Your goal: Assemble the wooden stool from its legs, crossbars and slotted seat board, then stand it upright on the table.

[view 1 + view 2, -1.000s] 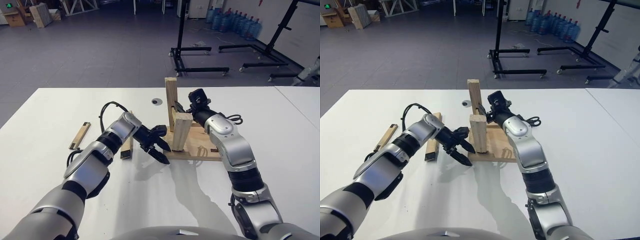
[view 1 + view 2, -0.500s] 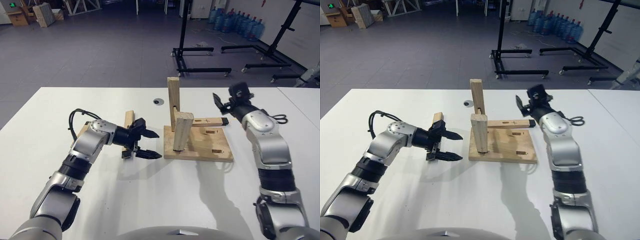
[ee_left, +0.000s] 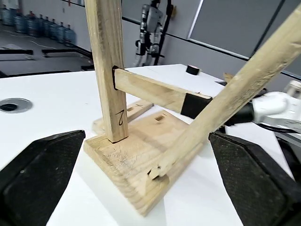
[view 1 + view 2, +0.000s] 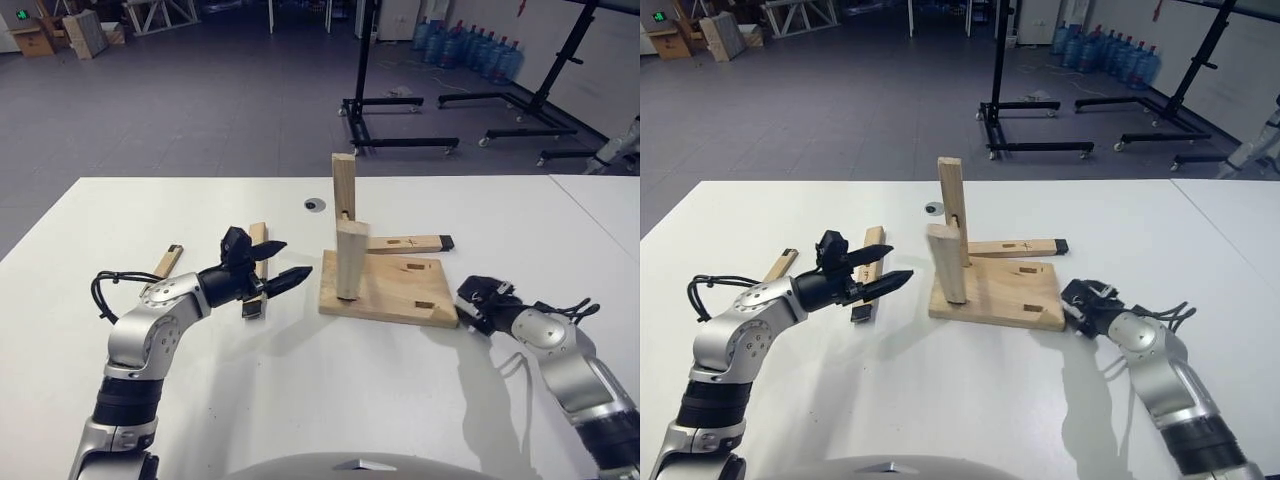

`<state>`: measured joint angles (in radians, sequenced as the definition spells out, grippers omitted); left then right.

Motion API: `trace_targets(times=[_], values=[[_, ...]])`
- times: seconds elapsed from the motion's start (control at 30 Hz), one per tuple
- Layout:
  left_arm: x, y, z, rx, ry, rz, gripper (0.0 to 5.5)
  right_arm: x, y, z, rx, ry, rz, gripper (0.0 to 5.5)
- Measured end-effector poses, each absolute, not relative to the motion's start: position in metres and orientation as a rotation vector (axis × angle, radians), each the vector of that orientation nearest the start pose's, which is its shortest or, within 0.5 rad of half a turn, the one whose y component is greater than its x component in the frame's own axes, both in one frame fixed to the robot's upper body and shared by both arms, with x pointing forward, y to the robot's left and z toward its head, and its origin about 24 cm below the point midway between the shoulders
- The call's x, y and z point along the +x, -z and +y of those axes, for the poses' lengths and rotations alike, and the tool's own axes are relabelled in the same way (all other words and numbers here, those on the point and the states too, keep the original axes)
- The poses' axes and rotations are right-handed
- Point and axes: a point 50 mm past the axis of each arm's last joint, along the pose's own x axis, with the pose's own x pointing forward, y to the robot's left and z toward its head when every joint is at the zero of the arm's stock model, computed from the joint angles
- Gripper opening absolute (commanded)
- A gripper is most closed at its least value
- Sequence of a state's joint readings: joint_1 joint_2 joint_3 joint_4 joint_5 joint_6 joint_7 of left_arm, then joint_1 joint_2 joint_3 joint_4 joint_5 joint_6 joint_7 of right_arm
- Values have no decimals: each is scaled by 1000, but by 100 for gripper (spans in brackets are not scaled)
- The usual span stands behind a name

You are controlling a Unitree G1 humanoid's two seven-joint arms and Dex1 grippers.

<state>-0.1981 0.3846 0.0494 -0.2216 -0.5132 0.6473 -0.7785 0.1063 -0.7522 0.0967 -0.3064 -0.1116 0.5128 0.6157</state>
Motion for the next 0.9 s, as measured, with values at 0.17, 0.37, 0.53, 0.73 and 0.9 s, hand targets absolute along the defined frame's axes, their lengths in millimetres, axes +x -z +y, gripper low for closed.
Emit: trace_targets(times=[0.17,0.37,0.53,0.73,0.9], values=[[265,-99,192,-138,750,209,482,193,-73,-174,-505,-873,503,357],[264,-89,207,-121,665,236,482,200,-92,-192,-560,-847,502,357],[260,-81,204,-120,674,264,482,229,-107,-233,-576,-662,461,357],[255,-70,184,-104,773,337,482,263,-73,-227,-571,-533,389,357],[236,-47,176,-4,872,504,482,236,-48,-198,-555,-741,449,357]])
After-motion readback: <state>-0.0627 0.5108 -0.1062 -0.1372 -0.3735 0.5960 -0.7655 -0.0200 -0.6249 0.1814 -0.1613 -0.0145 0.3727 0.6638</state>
